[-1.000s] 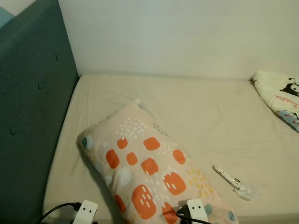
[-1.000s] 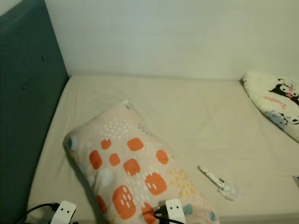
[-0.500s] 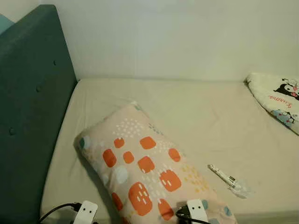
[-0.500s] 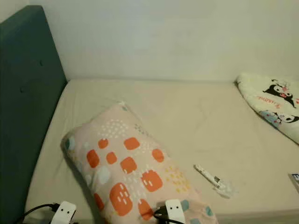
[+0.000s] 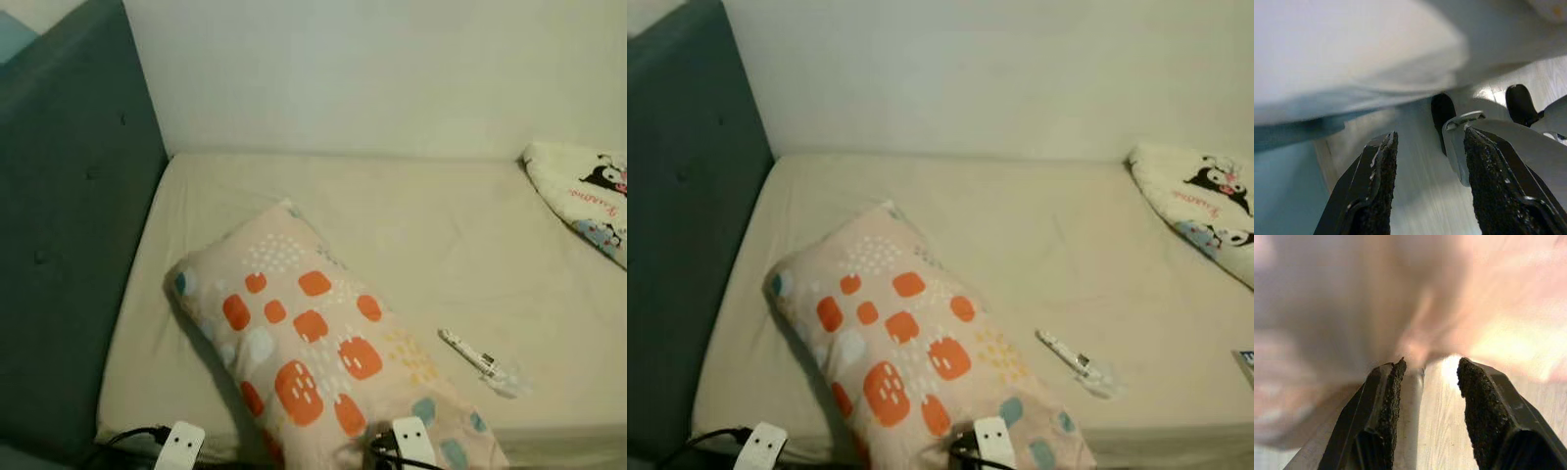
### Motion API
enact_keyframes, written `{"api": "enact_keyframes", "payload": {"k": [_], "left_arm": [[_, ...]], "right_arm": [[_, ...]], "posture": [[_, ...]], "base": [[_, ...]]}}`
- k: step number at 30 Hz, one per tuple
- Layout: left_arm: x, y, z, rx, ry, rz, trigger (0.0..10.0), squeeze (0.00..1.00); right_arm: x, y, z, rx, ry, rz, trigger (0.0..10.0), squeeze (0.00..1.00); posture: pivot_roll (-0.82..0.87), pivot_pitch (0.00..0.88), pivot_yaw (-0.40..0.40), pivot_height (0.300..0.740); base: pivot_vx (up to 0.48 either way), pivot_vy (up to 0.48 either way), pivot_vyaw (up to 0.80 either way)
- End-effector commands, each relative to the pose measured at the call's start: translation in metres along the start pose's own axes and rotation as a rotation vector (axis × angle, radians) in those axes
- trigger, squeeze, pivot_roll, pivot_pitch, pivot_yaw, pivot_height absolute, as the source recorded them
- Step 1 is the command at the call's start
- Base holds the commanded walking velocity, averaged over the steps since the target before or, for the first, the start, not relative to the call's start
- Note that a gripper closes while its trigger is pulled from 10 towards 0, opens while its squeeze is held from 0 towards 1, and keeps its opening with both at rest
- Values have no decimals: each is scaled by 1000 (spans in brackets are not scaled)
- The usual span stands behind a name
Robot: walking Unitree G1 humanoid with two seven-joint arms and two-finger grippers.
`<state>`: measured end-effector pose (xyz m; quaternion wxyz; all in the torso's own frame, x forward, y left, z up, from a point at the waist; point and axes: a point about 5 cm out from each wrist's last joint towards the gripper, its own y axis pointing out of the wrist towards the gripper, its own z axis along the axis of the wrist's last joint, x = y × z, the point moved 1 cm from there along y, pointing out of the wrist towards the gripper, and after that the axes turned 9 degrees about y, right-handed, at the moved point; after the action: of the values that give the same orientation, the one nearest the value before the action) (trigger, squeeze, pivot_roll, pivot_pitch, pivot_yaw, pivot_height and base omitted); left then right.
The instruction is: Clean up the room
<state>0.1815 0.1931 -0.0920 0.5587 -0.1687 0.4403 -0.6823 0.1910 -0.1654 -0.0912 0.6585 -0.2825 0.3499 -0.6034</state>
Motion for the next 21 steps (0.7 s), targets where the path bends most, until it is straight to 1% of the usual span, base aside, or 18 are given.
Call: {"api": "enact_keyframes", "payload": {"k": [1, 17, 21], "left_arm": [[5, -2, -8, -26, -5, -15, 10000, 0], [4, -2, -8, -23, -9, -12, 10000, 0], [3, -2, -9, -32, -11, -8, 10000, 0]], "right_arm": [[3, -2, -8, -27, 8, -10, 10000, 0], [3, -2, -10, -33, 7, -11, 10000, 0], [3, -2, -10, -38, 19, -13, 10000, 0]], "posture": [[29, 29, 9, 740], [31, 32, 9, 740], [31, 32, 9, 740]], "base": [[-446, 0, 0], [-442, 0, 0], [0, 0, -800]]}}
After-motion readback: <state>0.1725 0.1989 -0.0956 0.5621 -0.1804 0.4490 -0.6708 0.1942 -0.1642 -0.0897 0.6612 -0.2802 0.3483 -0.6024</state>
